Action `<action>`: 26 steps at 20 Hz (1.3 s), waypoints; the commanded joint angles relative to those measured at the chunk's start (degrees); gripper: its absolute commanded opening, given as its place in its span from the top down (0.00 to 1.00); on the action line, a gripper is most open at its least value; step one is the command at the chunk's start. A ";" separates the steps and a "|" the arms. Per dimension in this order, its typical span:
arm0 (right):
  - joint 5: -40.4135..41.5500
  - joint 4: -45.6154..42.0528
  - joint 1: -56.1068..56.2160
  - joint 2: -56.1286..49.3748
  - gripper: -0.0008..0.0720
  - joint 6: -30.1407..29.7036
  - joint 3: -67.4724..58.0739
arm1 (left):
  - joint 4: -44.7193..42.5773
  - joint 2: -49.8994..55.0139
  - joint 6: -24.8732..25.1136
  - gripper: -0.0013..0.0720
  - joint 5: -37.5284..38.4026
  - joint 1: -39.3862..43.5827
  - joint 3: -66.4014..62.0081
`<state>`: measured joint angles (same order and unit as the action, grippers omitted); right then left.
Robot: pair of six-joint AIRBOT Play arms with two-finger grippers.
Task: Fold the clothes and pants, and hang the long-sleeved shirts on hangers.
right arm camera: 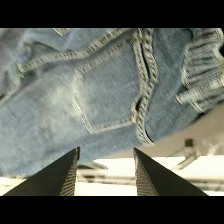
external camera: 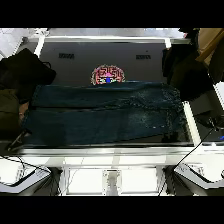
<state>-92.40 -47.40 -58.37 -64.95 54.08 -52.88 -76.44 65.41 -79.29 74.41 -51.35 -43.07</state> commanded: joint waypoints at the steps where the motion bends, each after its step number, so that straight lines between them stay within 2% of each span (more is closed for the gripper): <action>1: -1.31 -2.36 -0.04 0.33 0.49 -1.40 0.42 | 4.72 -6.14 -2.97 0.27 -12.87 -7.52 11.08; 2: -0.92 -1.95 -0.17 0.44 0.49 -2.21 0.85 | 8.13 -7.63 -2.84 0.33 -14.36 -10.10 12.26; 5: 4.39 -2.29 -0.33 0.44 0.49 -2.36 4.17 | 13.84 -8.04 -1.49 0.33 -12.96 -15.43 12.55; 8: 9.73 -2.36 -0.57 0.37 0.45 -2.36 11.43 | 14.49 -7.39 -1.51 0.33 -11.98 -15.63 12.72; 10: 14.01 -1.84 -0.55 0.26 0.37 -2.43 16.13 | 16.20 -6.99 -1.22 0.33 -12.02 -15.63 12.74; 11: 16.02 -1.77 -0.57 0.26 0.37 -2.73 17.81 | 16.79 -6.56 -0.09 0.28 -11.45 -15.61 12.74; 14: 20.00 -1.42 -0.55 0.26 0.37 -2.64 19.47 | 16.94 -4.79 0.70 0.26 -10.10 -15.45 12.74; 19: 23.10 0.20 -0.52 0.13 0.37 -2.23 19.65 | 16.92 -1.16 0.87 0.26 -10.12 -15.17 12.76; 25: 22.82 0.70 -0.52 0.15 0.37 -0.94 19.65 | 17.66 2.89 0.90 0.27 -13.29 -11.85 12.74; 26: 22.53 0.72 -0.52 0.15 0.37 -0.63 19.63 | 18.99 3.26 0.90 0.34 -13.86 -11.19 12.74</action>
<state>-69.93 -46.89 -58.89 -64.77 52.49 -33.30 -58.17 67.05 -78.56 63.35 -64.12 -30.39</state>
